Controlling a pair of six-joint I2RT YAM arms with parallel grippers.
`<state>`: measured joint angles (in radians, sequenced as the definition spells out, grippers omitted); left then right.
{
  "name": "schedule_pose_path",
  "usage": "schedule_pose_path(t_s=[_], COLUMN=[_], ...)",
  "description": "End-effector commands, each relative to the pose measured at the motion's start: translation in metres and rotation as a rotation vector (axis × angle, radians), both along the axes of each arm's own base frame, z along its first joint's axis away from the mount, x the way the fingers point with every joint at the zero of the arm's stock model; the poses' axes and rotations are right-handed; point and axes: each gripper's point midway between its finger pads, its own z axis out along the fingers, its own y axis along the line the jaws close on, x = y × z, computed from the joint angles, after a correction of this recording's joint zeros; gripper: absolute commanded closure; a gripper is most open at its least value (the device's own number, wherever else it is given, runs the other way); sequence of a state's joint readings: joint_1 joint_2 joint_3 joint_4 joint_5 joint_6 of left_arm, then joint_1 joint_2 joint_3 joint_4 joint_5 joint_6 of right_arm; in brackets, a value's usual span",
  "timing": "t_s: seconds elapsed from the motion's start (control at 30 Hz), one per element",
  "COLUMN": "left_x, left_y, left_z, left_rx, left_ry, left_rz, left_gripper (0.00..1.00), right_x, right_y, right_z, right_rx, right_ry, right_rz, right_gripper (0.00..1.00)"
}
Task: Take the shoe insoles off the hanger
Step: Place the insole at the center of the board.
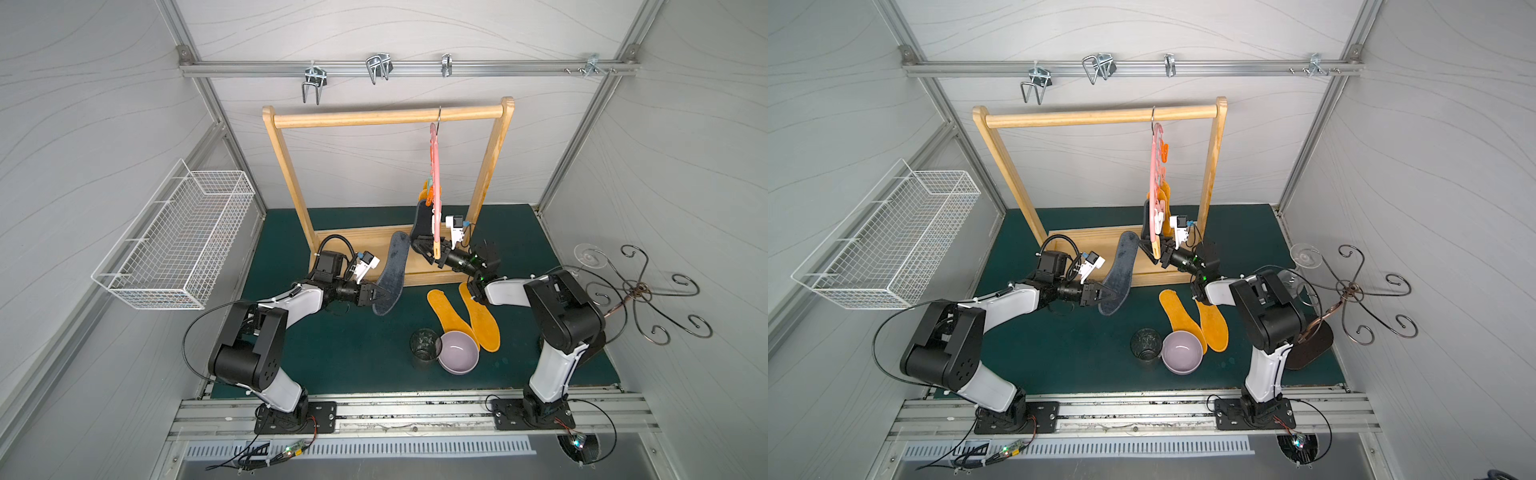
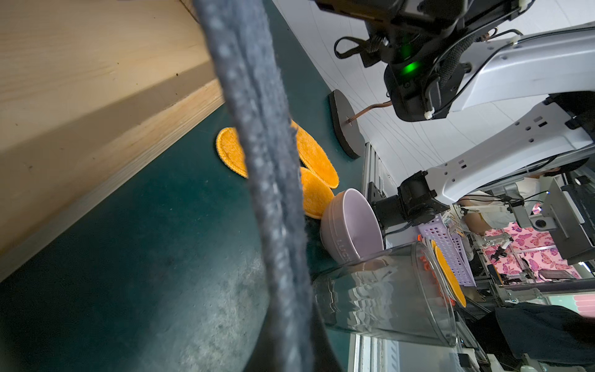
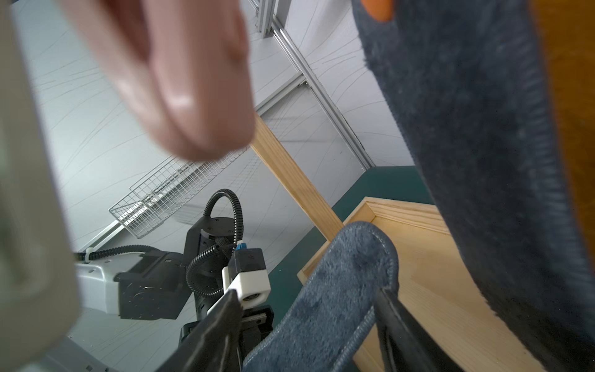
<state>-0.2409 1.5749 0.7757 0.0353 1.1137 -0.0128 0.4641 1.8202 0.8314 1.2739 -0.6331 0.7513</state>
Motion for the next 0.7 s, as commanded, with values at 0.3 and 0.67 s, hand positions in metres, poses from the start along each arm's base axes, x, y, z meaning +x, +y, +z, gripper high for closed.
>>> schedule_pose_path(t_s=[0.3, 0.67], left_x=[0.007, 0.004], left_y=[-0.007, -0.009], left_z=[0.043, 0.055], left_rx=[-0.075, -0.116], left_ry=[-0.106, -0.110], left_rz=[-0.026, -0.045], left_gripper=[1.00, 1.00], right_x=[-0.033, -0.032], right_y=[0.018, 0.035], right_z=[-0.023, -0.041], right_rx=[-0.014, 0.005], right_ry=[0.069, 0.194], right_rz=[0.017, 0.024], right_gripper=[0.33, 0.42])
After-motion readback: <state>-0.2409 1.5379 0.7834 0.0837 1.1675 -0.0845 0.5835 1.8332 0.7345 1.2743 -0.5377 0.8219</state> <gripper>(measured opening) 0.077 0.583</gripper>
